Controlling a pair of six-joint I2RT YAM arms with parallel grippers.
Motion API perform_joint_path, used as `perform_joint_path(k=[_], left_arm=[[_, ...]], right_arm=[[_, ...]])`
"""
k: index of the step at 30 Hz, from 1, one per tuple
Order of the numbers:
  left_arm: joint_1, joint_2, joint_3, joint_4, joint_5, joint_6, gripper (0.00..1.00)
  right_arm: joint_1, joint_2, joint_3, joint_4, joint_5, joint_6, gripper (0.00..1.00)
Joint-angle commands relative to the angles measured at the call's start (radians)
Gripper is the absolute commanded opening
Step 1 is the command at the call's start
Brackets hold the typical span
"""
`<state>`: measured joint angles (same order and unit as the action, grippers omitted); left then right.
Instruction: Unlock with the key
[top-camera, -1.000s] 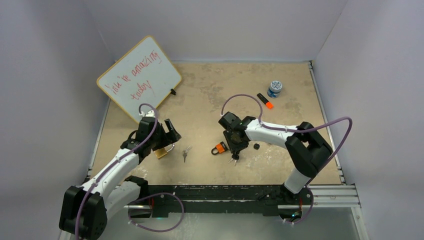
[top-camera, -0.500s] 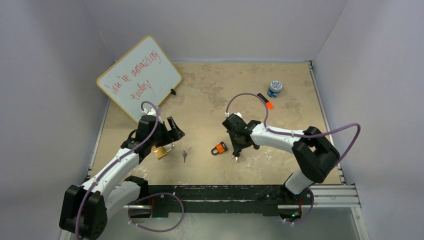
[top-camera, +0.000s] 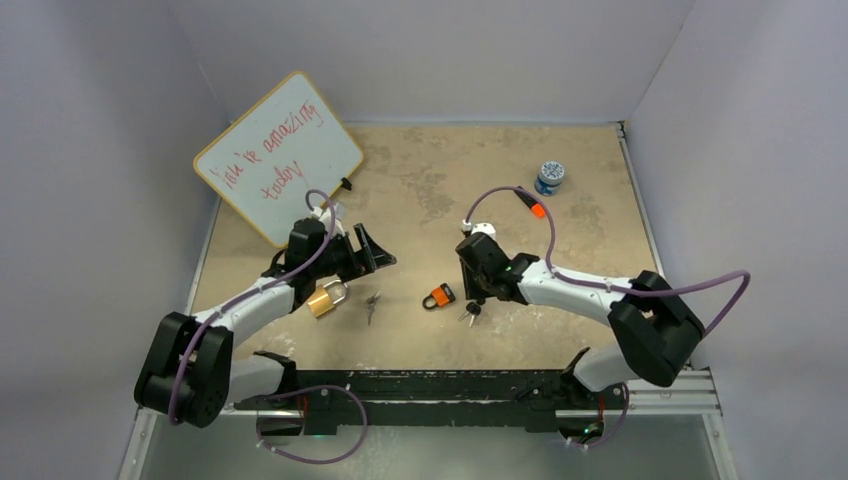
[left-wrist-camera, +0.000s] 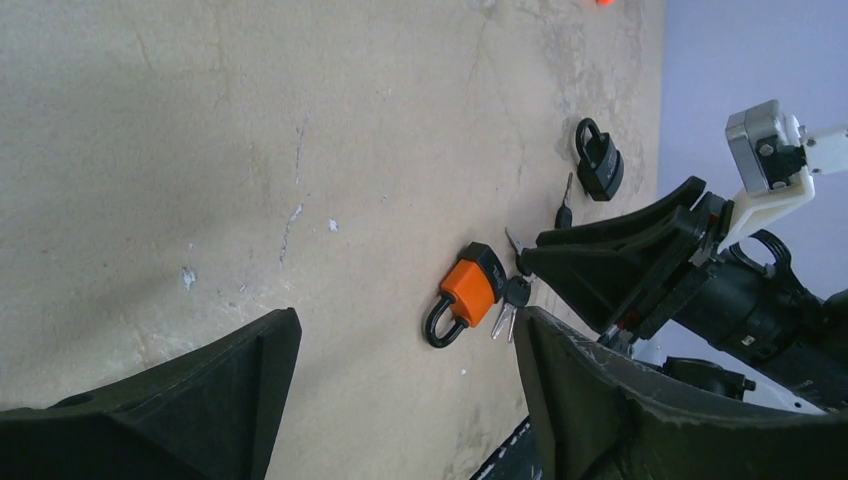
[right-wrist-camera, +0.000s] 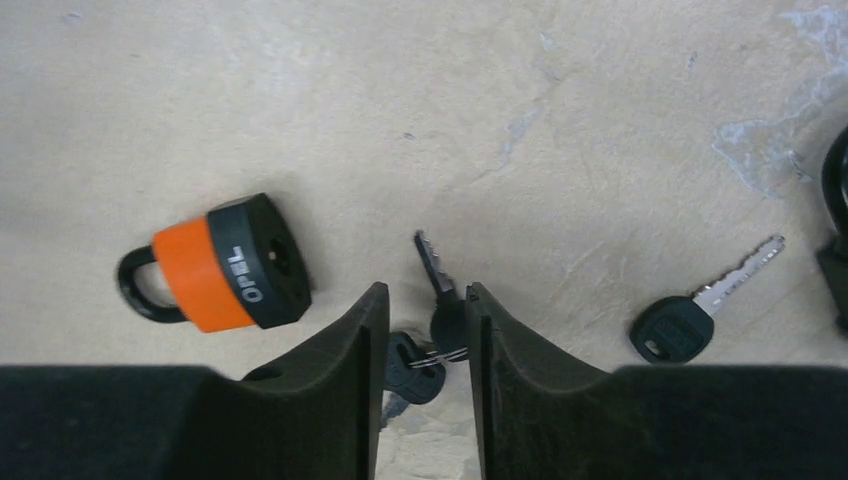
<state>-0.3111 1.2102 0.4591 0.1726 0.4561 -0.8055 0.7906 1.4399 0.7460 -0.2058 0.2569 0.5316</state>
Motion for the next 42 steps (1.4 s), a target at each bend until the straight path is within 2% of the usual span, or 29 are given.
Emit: perform_joint_path(k=[1, 5, 10, 21, 27, 30, 33, 42], left_arm=[[-0.008, 0.019, 0.018, 0.114, 0.072, -0.029, 0.81], [-0.008, 0.02, 0.016, 0.1, 0.06, -0.017, 0.81], [-0.008, 0.022, 0.006, 0.093, 0.061, -0.011, 0.81], [-0.008, 0.014, 0.022, 0.053, 0.056, 0.026, 0.81], [-0.008, 0.013, 0.031, 0.035, 0.058, 0.04, 0.81], [-0.008, 0.011, 0.039, 0.019, 0.059, 0.053, 0.81], [-0.008, 0.011, 0.043, 0.008, 0.056, 0.061, 0.81], [-0.008, 0.015, 0.044, -0.002, 0.065, 0.065, 0.81]], right_arm=[[-0.003, 0.06, 0.072, -0.114, 0.075, 0.038, 0.4], [-0.002, 0.097, 0.095, -0.194, 0.088, 0.073, 0.44], [-0.003, 0.132, 0.118, -0.257, 0.055, 0.123, 0.46], [-0.002, 0.249, 0.23, -0.451, 0.017, 0.232, 0.38], [-0.003, 0.265, 0.228, -0.448, 0.001, 0.259, 0.35], [-0.002, 0.261, 0.218, -0.455, -0.008, 0.281, 0.45], [-0.002, 0.244, 0.199, -0.46, -0.01, 0.298, 0.47], [-0.014, 0.207, 0.111, -0.311, -0.077, 0.274, 0.32]])
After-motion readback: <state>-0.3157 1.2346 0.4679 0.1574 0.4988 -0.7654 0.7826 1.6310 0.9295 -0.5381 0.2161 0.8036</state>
